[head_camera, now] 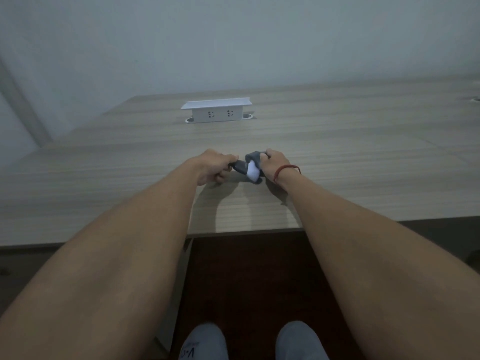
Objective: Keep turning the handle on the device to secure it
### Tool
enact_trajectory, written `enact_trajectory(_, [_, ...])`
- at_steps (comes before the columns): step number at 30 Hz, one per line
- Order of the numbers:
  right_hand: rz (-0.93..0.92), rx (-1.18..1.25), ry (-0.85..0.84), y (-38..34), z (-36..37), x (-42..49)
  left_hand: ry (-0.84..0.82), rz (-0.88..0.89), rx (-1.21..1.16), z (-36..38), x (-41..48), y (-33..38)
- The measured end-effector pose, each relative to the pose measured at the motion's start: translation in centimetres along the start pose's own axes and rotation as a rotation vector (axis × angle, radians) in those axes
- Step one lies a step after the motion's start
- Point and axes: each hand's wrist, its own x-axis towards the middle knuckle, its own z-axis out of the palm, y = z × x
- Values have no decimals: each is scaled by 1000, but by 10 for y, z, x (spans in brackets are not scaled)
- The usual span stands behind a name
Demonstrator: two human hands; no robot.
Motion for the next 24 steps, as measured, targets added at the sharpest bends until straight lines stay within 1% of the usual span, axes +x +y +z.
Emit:
enact_trajectory(2, [-5, -9, 3, -1, 1, -2, 98, 39, -42, 0, 2, 1])
enact_trajectory(3, [-5, -11, 6, 0, 1, -2, 114, 43, -70, 0, 2, 1])
enact_trajectory(6, [-6, 0, 10, 0, 1, -1, 6, 2, -92, 2, 0, 1])
enact_trajectory(7, [-11, -1, 11, 0, 0, -1, 9, 8, -101, 2, 0, 1])
enact_trajectory(8, [-22, -3, 16, 1, 0, -1, 51, 33, -123, 1, 2, 2])
enact_trajectory(10, [-31, -11, 24, 2, 2, -2, 220, 92, -161, 1, 9, 2])
enact_trajectory(12, [-38, -21, 32, 3, 3, -2, 351, 108, -138, 5, 18, 3])
enact_trajectory(14, [-36, -21, 36, 3, 4, -3, 402, 96, -88, 10, 24, 2])
enact_trajectory(15, [-27, -24, 41, 2, 3, -3, 386, 97, -99, 12, 26, 2])
enact_trajectory(18, [-16, -22, 48, 3, 2, -2, 251, 110, -203, 12, 24, 5])
enact_trajectory(19, [-11, -21, 49, 3, 3, -2, 235, 112, -206, 10, 25, 6])
enact_trajectory(20, [-14, -26, 49, 2, 3, -2, 257, 115, -207, 7, 28, 7])
enact_trajectory(23, [-24, -49, 40, 1, 5, -5, 450, 104, -210, 7, 35, 8])
enact_trajectory(24, [-29, -55, 36, 1, 6, -5, 481, 100, -196, 9, 37, 7])
